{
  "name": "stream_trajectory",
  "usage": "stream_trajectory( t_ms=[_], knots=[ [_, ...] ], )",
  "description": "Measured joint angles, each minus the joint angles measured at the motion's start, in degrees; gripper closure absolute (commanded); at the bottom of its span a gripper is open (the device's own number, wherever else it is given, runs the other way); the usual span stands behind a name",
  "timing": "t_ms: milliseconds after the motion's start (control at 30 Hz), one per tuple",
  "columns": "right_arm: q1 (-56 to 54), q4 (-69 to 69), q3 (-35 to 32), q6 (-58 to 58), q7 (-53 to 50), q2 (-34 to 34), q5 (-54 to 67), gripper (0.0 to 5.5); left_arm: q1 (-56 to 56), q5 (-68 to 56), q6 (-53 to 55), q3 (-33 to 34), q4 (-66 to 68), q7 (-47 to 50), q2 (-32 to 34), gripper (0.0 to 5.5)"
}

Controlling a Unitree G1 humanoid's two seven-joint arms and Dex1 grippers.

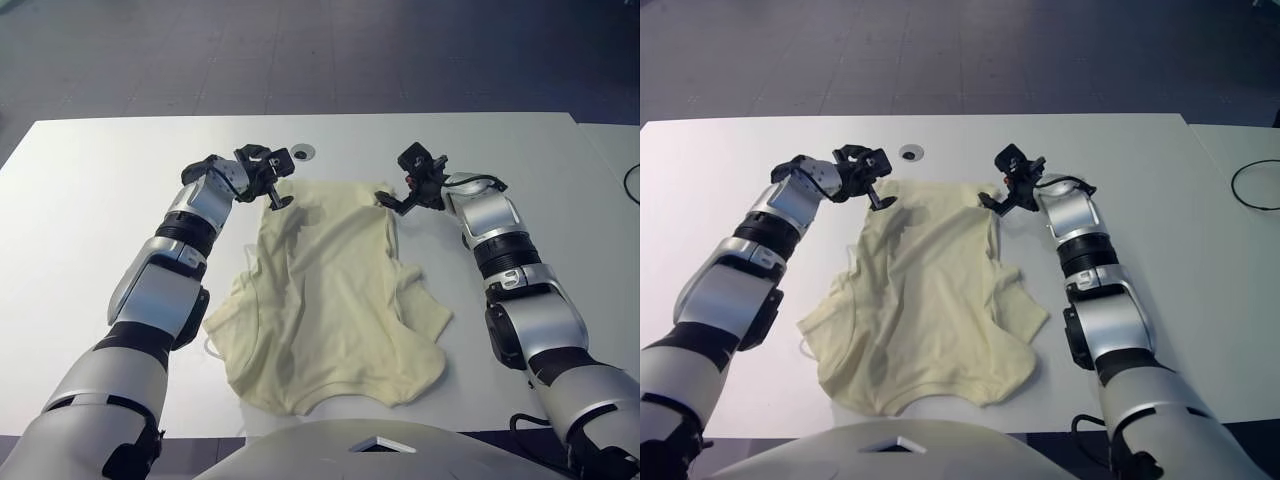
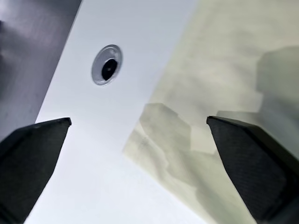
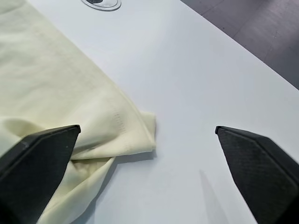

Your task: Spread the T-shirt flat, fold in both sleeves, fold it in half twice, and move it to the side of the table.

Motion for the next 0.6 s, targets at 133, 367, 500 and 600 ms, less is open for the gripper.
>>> stream_trajectory(
  t_ms=[133, 367, 500, 600],
  knots=[
    [0.22, -1.48, 0.58, 1.28, 0.26, -0.37, -0.08, 0.12, -0.4, 1.33, -1.87, 0.06, 5.55, 1.81, -0.08, 0.1],
    [2.69, -0.92, 2.5, 1.44, 0.88, -0.95, -0.64, 0.12, -0.47, 2.93, -4.38, 0.07, 7.46, 3.03, -0.1, 0.1],
    [2.48, 1.13, 2.58, 0.07, 0.48, -1.62, -0.99, 0.12, -0.47, 3.11, -4.81, 0.19, 7.7, 3.14, -0.03, 0.1],
    [1.85, 3.73, 2.57, -1.25, -0.03, -1.89, -1.44, 0.12, -0.47, 4.09, -5.3, -0.06, 7.75, 3.67, 0.22, 0.1]
  ],
)
